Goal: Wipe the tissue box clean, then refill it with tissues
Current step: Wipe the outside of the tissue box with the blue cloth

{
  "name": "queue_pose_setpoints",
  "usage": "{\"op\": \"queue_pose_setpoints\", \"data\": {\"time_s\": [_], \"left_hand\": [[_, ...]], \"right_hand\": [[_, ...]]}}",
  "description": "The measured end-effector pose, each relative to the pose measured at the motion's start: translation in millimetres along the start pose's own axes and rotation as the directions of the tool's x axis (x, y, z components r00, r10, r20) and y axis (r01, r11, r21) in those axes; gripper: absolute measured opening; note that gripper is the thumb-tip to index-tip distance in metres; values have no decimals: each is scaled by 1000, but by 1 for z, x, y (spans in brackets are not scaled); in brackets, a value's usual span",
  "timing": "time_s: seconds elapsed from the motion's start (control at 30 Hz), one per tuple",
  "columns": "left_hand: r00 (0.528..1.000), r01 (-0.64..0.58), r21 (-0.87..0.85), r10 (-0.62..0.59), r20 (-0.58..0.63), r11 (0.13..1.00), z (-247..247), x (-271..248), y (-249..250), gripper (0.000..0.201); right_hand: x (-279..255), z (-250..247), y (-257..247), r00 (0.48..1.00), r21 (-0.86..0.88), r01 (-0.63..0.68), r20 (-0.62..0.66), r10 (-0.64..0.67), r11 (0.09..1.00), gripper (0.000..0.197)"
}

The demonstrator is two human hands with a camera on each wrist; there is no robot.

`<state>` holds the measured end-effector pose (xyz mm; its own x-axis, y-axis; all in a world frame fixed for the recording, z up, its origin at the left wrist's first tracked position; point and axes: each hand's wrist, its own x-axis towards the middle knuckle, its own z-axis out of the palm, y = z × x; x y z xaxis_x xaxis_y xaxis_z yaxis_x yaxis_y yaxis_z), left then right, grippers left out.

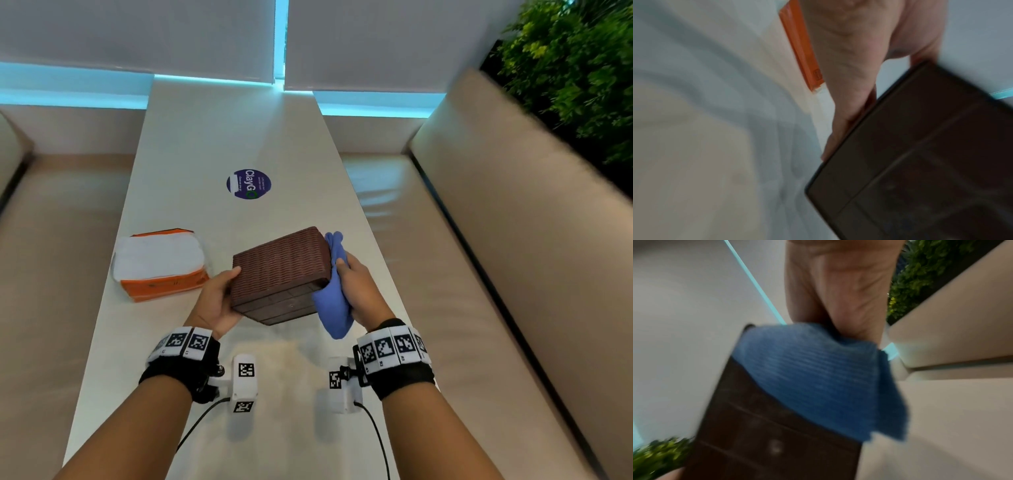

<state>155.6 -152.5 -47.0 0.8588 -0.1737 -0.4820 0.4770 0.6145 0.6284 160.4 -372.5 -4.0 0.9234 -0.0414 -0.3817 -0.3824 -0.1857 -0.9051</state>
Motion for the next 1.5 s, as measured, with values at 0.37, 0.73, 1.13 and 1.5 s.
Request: {"op": "queue_pose_setpoints", "data": {"time_s": [0.37,0.73,1.13,1.5], "left_hand": [[996,82,605,-46,-75,792,12,18,-8,138],[994,53,566,9,-107,823,18,11,-9,59],[983,69,608,49,-175,791,25,9,-11,89],[985,72,592,35,-167,803,31,3,-5,83]], "right_hand": [[-19,43,-8,927,-664,187,-124,-353,724,49],[-22,55,-8,837,-700,482,190,-514,527,51],[-19,62,-14,920,-702,206,-99,-379,682,50],[-9,45,-16,939,-445,128,-233,-252,886,42]]}}
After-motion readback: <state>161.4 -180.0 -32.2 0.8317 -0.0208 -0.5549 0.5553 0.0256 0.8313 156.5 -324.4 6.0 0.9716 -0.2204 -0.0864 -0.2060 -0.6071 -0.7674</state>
